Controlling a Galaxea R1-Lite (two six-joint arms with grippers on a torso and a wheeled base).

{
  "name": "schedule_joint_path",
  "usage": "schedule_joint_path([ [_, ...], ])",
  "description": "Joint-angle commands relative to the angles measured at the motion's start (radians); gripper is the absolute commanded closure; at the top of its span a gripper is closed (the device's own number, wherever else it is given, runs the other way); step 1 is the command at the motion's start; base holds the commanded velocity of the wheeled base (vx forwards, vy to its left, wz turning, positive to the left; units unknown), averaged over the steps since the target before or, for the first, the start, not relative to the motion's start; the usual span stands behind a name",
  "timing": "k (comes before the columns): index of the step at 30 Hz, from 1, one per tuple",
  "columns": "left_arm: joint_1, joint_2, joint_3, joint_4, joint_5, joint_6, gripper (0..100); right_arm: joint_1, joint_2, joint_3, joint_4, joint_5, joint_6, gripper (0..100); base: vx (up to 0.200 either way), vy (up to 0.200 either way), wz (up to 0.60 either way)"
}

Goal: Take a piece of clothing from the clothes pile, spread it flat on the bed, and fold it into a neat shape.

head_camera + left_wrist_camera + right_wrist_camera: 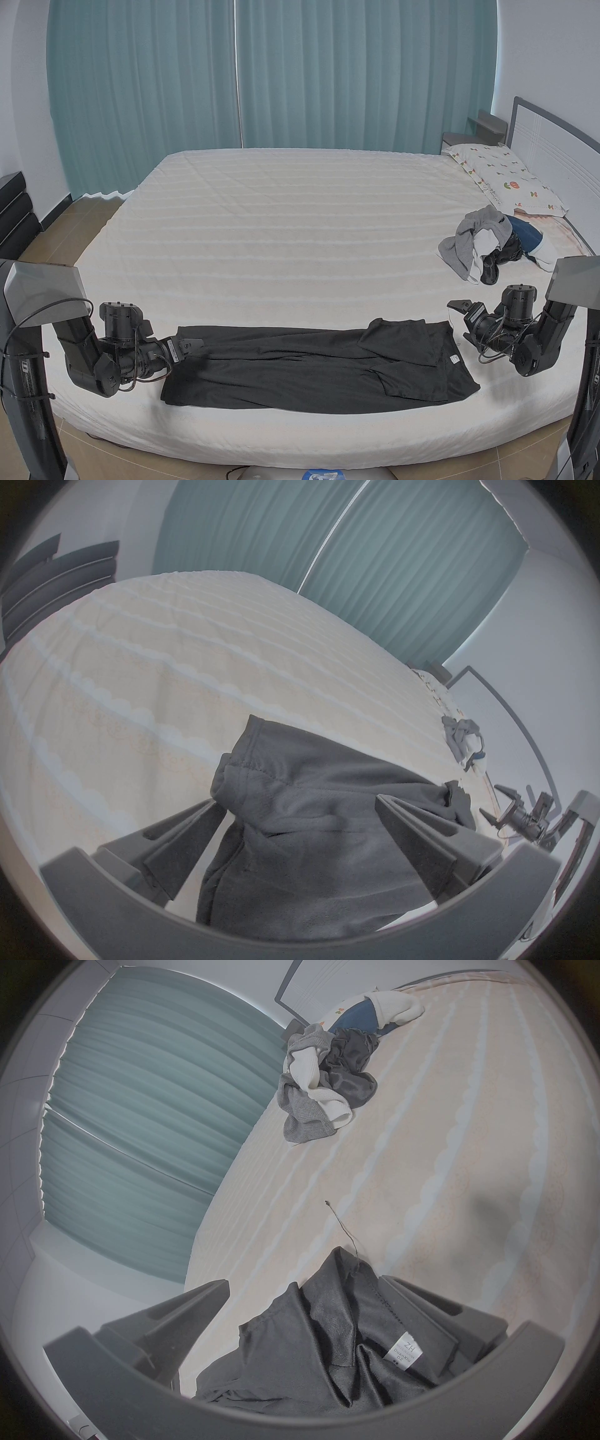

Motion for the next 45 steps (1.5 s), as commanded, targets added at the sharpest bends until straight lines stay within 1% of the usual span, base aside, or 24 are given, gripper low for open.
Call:
schedule_joint_path([
  [1,-0.007,-0.018,-0.015,-0.007,0.009,-0.034,0,0.006,0.002,-0.001,0.0,0.0,0.0,0,0.0,0.0,0.0],
  [3,-0.013,-0.009,-0.032,-0.007,0.019,-0.044,0,0.006,0.002,0.001,-0.001,0.002,0.0,0,0.0,0.0,0.0],
  [7,-0.027,0.045,-0.066,-0.015,0.072,-0.039,0,0.006,0.002,-0.001,0.0,0.002,0.0,0,0.0,0.0,0.0],
  [9,-0.031,0.071,-0.089,-0.015,0.085,-0.039,0,0.009,0.002,-0.001,0.0,0.002,0.0,0,0.0,0.0,0.0],
  [15,-0.048,0.103,-0.099,-0.012,0.093,-0.034,0,0.01,0.004,0.001,0.0,0.003,0.0,0,0.0,0.0,0.0],
  [19,-0.057,0.101,-0.083,-0.012,0.104,0.001,0,0.01,0.008,0.001,-0.001,0.002,0.0,0,0.0,0.0,0.0],
  [20,-0.059,0.104,-0.076,-0.013,0.121,0.024,0,0.01,0.008,0.001,-0.001,0.003,0.0,0,0.0,0.0,0.0],
  [21,-0.059,0.104,-0.076,-0.013,0.121,0.024,0,0.01,0.008,0.001,-0.001,0.003,0.0,0,0.0,0.0,0.0],
  [22,-0.057,0.114,-0.078,-0.013,0.147,0.045,0,0.01,0.008,0.001,-0.001,0.002,0.0,0,0.0,0.0,0.0],
  [28,-0.059,0.137,-0.109,-0.015,0.207,0.044,0,0.014,0.008,0.002,0.0,0.003,0.0,0,0.0,0.0,0.0],
  [39,-0.07,0.154,-0.102,-0.016,0.205,0.038,0,0.014,0.01,0.001,-0.001,0.002,0.0,0,0.0,0.0,0.0],
  [45,-0.077,0.152,-0.098,-0.047,0.205,0.038,0,0.014,0.01,0.001,-0.001,0.002,0.0,0,0.0,0.0,0.0],
])
